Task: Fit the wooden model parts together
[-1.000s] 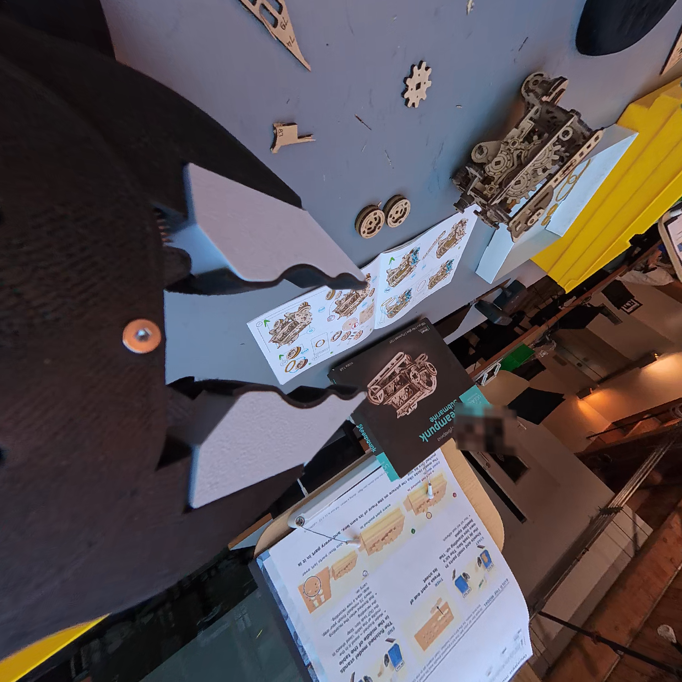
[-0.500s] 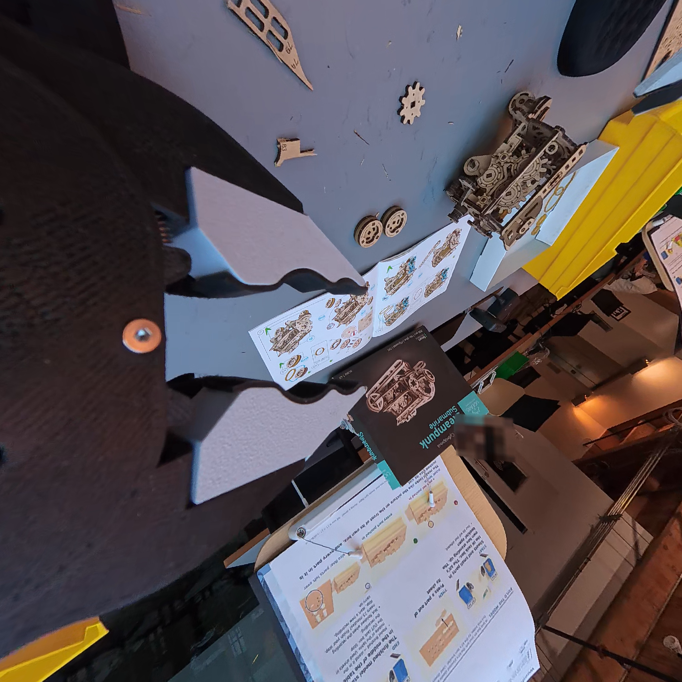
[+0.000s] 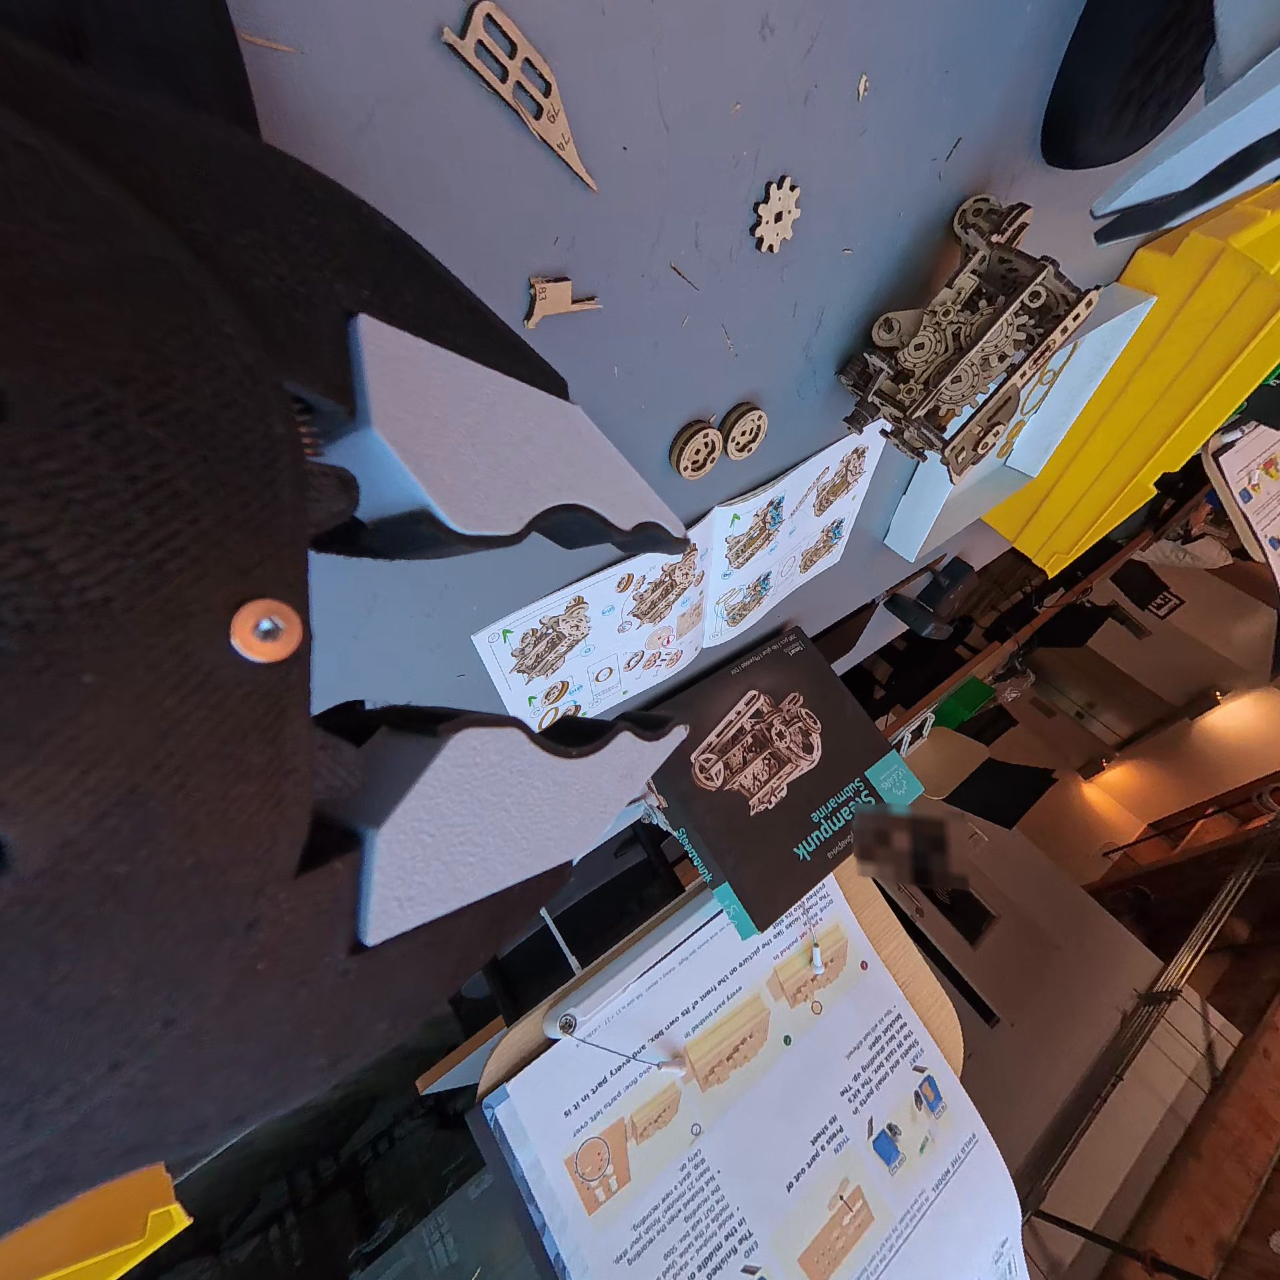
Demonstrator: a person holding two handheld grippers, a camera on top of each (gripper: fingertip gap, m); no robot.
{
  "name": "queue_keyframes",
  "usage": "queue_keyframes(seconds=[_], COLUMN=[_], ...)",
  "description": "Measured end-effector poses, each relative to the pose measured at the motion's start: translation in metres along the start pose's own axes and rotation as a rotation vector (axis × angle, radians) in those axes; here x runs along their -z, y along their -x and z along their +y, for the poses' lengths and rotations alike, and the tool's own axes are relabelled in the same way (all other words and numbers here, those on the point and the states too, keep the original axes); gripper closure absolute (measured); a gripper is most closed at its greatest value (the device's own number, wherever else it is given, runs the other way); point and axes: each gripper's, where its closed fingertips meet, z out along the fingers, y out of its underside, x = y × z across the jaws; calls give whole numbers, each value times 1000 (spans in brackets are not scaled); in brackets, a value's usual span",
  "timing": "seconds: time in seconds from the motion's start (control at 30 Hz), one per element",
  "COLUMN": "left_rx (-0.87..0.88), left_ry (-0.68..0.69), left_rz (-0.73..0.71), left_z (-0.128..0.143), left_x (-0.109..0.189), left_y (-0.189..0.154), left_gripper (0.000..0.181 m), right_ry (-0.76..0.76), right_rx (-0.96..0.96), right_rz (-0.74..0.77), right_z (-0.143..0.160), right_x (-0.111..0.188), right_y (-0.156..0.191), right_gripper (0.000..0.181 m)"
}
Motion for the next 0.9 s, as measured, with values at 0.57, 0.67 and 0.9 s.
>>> queue_keyframes(seconds=[0.57, 0.67, 0.9], left_rx=[101, 61, -14], left_ry=[-469, -447, -491], left_rz=[63, 29, -75], left_z=[-59, -57, -57], left_x=[17, 14, 23], left_y=[-4, 5, 4], left_gripper=[128, 131, 129], right_ry=[28, 38, 40], right_rx=[23, 38, 67], right_rz=[23, 6, -13], right_z=[5, 7, 6], right_x=[-3, -4, -6], right_y=[-2, 2, 8], right_gripper=[137, 138, 138])
